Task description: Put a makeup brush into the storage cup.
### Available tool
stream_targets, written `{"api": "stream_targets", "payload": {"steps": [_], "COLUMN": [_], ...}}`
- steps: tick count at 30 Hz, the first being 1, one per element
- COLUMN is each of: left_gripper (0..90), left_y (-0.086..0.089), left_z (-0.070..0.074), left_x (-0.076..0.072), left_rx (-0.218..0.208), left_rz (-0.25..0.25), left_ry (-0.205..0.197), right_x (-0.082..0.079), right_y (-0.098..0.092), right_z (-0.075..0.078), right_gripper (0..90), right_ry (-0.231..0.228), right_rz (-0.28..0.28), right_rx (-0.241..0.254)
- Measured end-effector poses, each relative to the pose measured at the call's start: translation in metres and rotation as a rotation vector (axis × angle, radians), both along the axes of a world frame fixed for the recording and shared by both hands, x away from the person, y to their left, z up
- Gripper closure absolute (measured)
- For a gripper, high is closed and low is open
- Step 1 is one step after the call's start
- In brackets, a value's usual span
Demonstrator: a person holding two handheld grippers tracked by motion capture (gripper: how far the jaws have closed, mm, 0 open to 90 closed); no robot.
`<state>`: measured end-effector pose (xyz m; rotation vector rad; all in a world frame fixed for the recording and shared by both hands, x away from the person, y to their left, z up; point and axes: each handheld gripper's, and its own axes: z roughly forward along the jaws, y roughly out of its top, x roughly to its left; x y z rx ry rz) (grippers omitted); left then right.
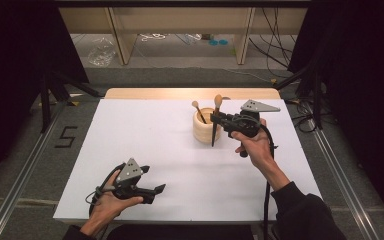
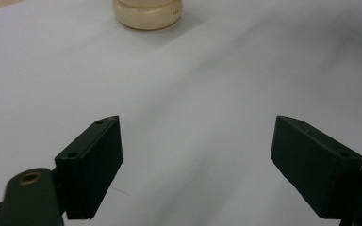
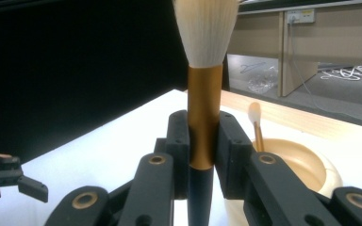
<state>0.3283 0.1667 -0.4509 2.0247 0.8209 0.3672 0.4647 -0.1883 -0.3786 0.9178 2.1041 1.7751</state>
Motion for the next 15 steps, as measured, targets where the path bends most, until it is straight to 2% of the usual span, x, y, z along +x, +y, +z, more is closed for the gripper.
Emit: {"api": "stream_targets", "payload": {"steps": [1, 2, 3, 4, 6, 7, 8, 9, 12, 13, 14, 15], "left_gripper": [17.1, 17.2, 17.2, 17.2, 17.1, 17.2, 17.1, 17.2, 17.2, 17.2, 17.2, 17.2], "left_y": [-0.001, -0.001, -0.001, 0.000, 0.000, 0.002, 0.000, 0.000, 0.001, 0.001, 0.002, 0.003], "left_z": [-0.001, -0.001, -0.001, -0.001, -0.001, 0.000, -0.001, -0.002, -0.002, -0.002, -0.002, -0.001], "left_x": [0.000, 0.000, 0.001, 0.001, 0.001, 0.001, 0.001, 0.001, 0.002, 0.002, 0.002, 0.002], "left_rx": [-0.017, -0.013, -0.016, -0.019, -0.017, 0.006, -0.016, -0.022, -0.026, -0.029, -0.007, -0.005], "left_rz": [0.011, 0.008, 0.006, 0.006, 0.013, -0.005, 0.011, 0.012, 0.015, 0.016, 0.007, 0.002], "left_ry": [-0.004, 0.000, 0.001, 0.007, 0.004, -0.001, 0.003, 0.001, 0.007, 0.008, 0.006, 0.009], "right_x": [0.002, 0.005, 0.005, 0.007, 0.011, 0.013, 0.013, 0.016, 0.019, 0.021, 0.022, 0.024], "right_y": [0.001, 0.000, 0.000, 0.000, 0.000, 0.000, 0.001, 0.001, 0.001, 0.002, 0.002, 0.002], "right_z": [0.000, 0.002, 0.004, 0.004, 0.007, 0.007, 0.009, 0.010, 0.013, 0.014, 0.015, 0.016], "right_gripper": [77.8, 77.8, 77.8, 77.8, 77.8, 77.8, 77.8, 77.8, 77.8, 77.8, 77.8, 77.8], "right_ry": [-0.014, -0.025, 0.001, -0.002, -0.010, -0.027, -0.009, -0.024, -0.009, -0.012, -0.005, -0.014], "right_rz": [-0.011, -0.007, -0.010, -0.009, -0.017, -0.020, -0.023, -0.024, -0.025, -0.028, -0.027, -0.035], "right_rx": [0.011, 0.013, 0.006, 0.005, 0.006, 0.016, 0.017, 0.012, 0.015, 0.038, 0.033, 0.027]}}
